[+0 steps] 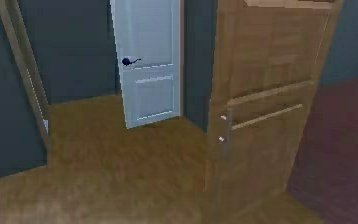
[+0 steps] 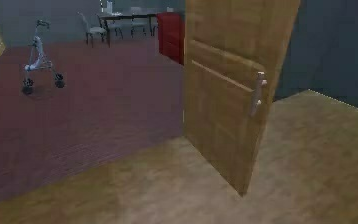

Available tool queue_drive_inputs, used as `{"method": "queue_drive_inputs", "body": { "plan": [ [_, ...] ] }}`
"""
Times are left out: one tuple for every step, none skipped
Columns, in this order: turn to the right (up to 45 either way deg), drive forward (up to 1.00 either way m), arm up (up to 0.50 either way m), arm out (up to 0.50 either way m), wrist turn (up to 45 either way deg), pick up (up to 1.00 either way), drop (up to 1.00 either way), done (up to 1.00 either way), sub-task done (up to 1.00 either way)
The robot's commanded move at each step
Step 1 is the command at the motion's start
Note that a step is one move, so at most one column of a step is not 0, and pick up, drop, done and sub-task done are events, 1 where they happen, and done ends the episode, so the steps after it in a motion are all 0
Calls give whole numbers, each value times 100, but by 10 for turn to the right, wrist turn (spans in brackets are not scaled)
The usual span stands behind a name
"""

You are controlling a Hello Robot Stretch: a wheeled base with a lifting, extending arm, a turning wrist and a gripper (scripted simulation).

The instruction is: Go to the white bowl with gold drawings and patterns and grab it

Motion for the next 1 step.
{"method": "queue_drive_inputs", "body": {
  "plan": [
    [450, 0, 0, 0, 0, 0, 0, 0, 0]
  ]
}}
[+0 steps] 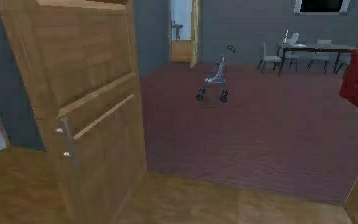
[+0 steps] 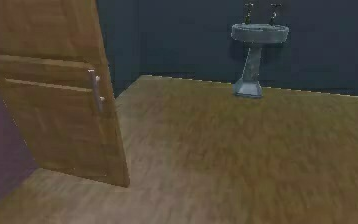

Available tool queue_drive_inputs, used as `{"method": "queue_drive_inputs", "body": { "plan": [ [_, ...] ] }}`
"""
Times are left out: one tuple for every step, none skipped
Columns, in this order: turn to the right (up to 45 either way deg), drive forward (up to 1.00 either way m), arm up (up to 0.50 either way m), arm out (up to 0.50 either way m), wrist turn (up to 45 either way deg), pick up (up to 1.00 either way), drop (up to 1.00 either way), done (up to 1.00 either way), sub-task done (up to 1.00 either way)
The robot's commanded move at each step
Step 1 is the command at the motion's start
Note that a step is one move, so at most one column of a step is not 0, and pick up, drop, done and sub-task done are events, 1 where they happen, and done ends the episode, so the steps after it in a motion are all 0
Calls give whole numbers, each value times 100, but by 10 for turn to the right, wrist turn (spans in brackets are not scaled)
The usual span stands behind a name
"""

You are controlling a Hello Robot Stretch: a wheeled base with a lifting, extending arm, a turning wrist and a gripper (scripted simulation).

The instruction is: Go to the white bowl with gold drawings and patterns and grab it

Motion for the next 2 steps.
{"method": "queue_drive_inputs", "body": {
  "plan": [
    [60, 0, 0, 0, 0, 0, 0, 0, 0],
    [0, 100, 0, 0, 0, 0, 0, 0, 0]
  ]
}}
